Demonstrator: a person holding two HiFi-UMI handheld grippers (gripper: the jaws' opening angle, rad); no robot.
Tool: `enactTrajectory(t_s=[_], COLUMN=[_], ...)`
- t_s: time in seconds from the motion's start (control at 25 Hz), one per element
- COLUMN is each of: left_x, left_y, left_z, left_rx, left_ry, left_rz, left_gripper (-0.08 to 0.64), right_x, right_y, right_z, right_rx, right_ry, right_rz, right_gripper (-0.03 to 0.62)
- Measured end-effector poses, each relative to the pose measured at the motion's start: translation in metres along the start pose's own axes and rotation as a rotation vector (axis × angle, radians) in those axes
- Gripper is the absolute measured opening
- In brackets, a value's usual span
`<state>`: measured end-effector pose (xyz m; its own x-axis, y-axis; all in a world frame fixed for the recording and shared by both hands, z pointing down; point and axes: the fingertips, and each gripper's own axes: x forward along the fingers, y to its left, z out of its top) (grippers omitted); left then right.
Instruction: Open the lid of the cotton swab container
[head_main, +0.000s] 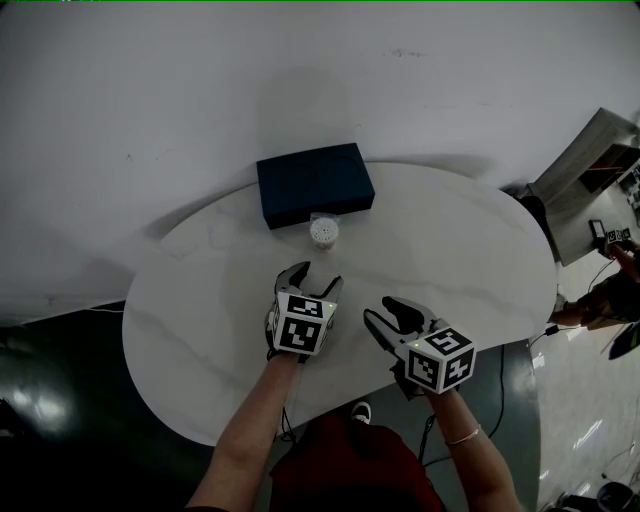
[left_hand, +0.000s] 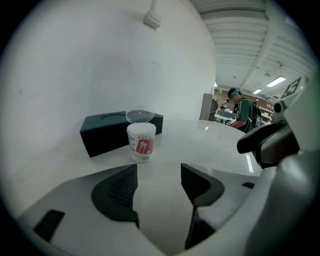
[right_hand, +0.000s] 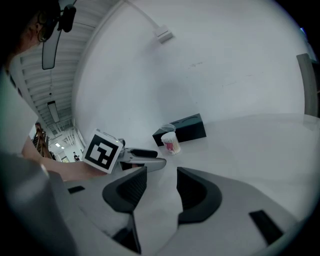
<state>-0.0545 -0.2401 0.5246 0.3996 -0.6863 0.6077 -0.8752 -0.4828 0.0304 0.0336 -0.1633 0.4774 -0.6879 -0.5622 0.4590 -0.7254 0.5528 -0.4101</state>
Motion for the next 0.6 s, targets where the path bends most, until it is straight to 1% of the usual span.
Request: enactTrajectory(t_s=[0.08,0.16,0.32,0.48,0.6], left_x=[-0.01,-0.02,-0.037,-0.055,-0.068], left_y=[-0.005,-0.006,-0.011,-0.02,-0.028], left_z=[-0.003,-0.006,-0.009,-0.006,-0.003], left_rx=[0.005,-0.009,-0.023,-0.019,-0.022], left_ry=[-0.005,-0.013,-0.027,-0.043,-0.072], left_rz=[0.001,0.009,0.025,0.034,0.04], left_gripper=[0.28,0.253,0.234,0.207,0.174], right_x=[-0.003,-0.007,-0.014,-0.023,-0.03], right_y=[0.002,0.006,0.012,0.018,0.022], right_z=[0.0,0.0,-0.003,-0.003,-0.004], right_rx=[-0.007,-0.01,-0.018,-0.031,-0.047], right_ry=[-0.009,-0.018,-0.029,-0.04,-0.049], right_rz=[-0.007,-0.008,-0.009,-0.01,-0.01], right_gripper=[0.199,0.199,0.199,0.199,0.199])
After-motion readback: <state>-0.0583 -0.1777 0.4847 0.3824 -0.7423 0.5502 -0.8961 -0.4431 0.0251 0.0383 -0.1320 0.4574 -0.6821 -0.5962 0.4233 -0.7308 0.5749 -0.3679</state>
